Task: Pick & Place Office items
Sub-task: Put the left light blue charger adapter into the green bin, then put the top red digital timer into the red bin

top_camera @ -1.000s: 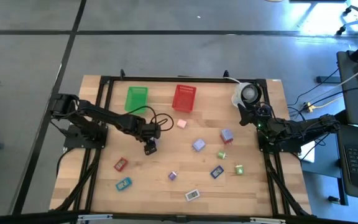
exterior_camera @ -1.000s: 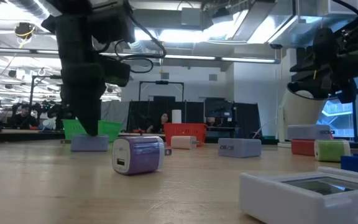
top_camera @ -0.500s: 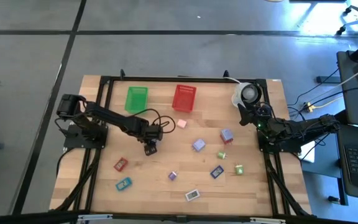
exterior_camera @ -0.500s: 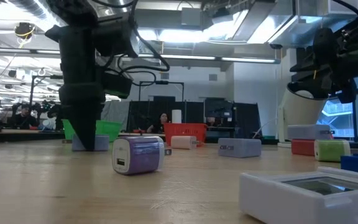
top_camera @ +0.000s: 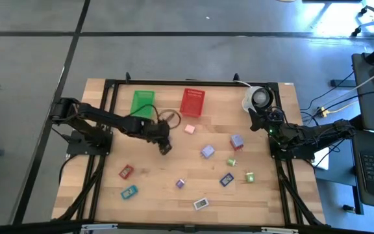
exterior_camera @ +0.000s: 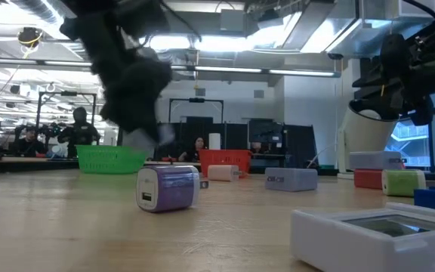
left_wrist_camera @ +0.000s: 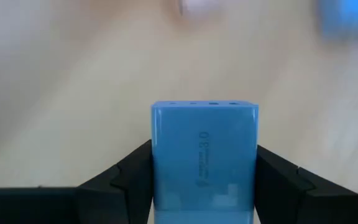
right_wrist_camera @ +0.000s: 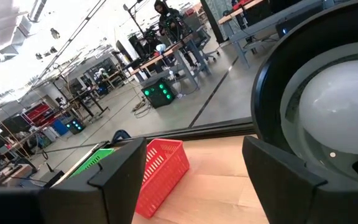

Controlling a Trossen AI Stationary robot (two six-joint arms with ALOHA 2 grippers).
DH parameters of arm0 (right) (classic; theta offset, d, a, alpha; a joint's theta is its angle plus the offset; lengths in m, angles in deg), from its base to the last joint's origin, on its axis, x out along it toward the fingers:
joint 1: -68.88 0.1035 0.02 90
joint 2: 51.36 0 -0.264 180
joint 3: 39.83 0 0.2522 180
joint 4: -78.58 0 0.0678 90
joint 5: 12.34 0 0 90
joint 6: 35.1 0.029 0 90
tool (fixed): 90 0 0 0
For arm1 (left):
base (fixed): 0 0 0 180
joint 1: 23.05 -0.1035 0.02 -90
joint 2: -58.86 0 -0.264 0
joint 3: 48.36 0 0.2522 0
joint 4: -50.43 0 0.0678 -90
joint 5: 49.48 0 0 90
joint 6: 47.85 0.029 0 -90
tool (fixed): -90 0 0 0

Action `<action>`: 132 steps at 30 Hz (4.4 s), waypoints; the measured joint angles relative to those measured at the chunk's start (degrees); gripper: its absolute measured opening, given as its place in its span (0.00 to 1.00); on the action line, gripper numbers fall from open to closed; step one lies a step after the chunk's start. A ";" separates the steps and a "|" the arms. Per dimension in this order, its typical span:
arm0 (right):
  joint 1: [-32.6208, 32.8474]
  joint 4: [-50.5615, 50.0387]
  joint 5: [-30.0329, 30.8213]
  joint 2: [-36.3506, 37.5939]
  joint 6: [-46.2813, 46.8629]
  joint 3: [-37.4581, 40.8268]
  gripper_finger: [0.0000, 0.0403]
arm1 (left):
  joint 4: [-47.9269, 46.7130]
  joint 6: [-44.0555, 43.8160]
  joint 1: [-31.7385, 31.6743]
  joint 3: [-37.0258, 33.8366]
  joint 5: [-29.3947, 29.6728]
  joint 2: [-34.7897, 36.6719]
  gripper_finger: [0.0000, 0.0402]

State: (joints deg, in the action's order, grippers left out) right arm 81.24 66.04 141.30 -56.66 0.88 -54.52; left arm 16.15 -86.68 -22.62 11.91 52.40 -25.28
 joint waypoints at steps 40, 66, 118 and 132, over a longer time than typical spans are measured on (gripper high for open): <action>0.00 0.06 -0.66 0.00 -7.99 0.00 0.67 | -13.71 -7.11 -36.14 0.07 7.79 2.76 0.54; 0.01 0.08 -0.66 0.00 -8.01 0.00 0.67 | -13.52 -11.57 -35.02 0.04 5.79 -4.28 0.61; 0.00 0.06 -0.55 0.00 -8.03 0.00 0.67 | -40.17 -19.71 11.42 13.67 -11.58 6.72 0.63; 0.01 0.06 -0.66 0.00 -8.03 0.00 0.67 | -45.70 -17.60 15.01 12.92 -7.77 6.69 0.63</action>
State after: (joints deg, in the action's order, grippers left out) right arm 81.26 66.10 140.64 -56.66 -7.15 -54.52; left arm -29.55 -104.28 -7.61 24.82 44.63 -18.59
